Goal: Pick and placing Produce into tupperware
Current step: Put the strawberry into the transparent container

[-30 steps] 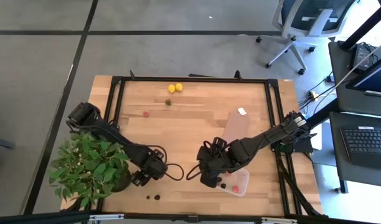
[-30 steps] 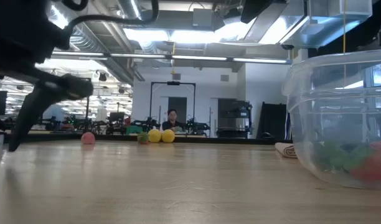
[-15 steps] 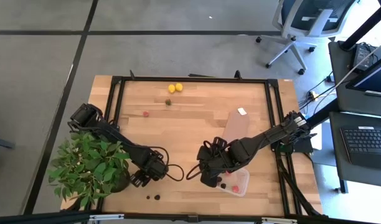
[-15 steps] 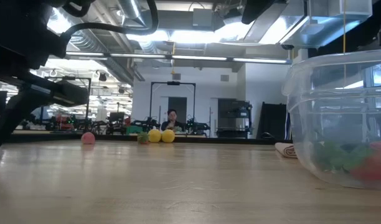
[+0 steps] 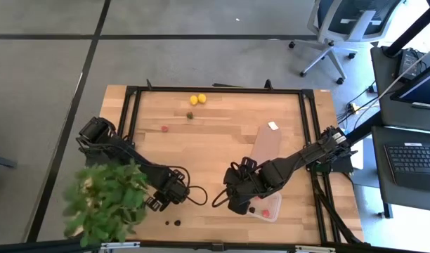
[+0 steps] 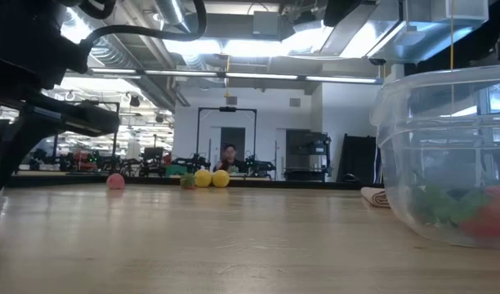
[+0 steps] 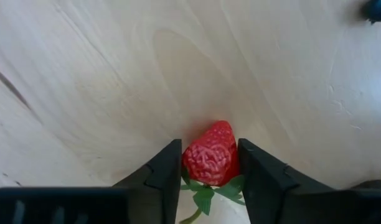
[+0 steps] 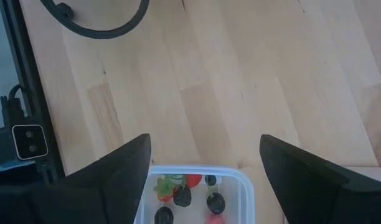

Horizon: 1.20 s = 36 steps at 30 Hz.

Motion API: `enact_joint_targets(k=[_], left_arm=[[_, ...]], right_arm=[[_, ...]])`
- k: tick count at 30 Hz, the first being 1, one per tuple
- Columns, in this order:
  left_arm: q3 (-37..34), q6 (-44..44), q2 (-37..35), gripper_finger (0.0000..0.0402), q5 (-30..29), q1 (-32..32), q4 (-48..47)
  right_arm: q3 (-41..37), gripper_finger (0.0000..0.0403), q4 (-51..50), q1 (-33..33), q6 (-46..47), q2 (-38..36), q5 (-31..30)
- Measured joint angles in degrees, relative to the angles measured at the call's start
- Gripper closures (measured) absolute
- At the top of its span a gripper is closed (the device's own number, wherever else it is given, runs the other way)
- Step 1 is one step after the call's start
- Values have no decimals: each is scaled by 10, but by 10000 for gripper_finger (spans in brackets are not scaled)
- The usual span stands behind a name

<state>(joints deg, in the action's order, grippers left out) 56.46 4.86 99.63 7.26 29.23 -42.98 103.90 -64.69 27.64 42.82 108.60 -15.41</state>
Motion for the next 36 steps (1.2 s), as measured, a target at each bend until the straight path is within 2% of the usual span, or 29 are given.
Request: enact_joint_targets(k=[8,16,21,27,30,36], left_arm=[[4,0,0,272,-1,-1,-5],[47,1,3,280,-52,-41,-44],[87,13,2,273,-66,-84,-45],[165,47,2,280,-89,-136,-45],[212,65,2,276,-98,-161,-34],[285,97,1,271,-93,-187,51]], right_arm=[[0,102,0,0,1,0,0],[0,102,-2,0,18,-3,0],[3,102,-12,0,36,-26,5],[3,102,-78,7,118,-91,9],[3,102,-111,20,163,-138,-15],[0,102,-125,54,218,-198,-94]])
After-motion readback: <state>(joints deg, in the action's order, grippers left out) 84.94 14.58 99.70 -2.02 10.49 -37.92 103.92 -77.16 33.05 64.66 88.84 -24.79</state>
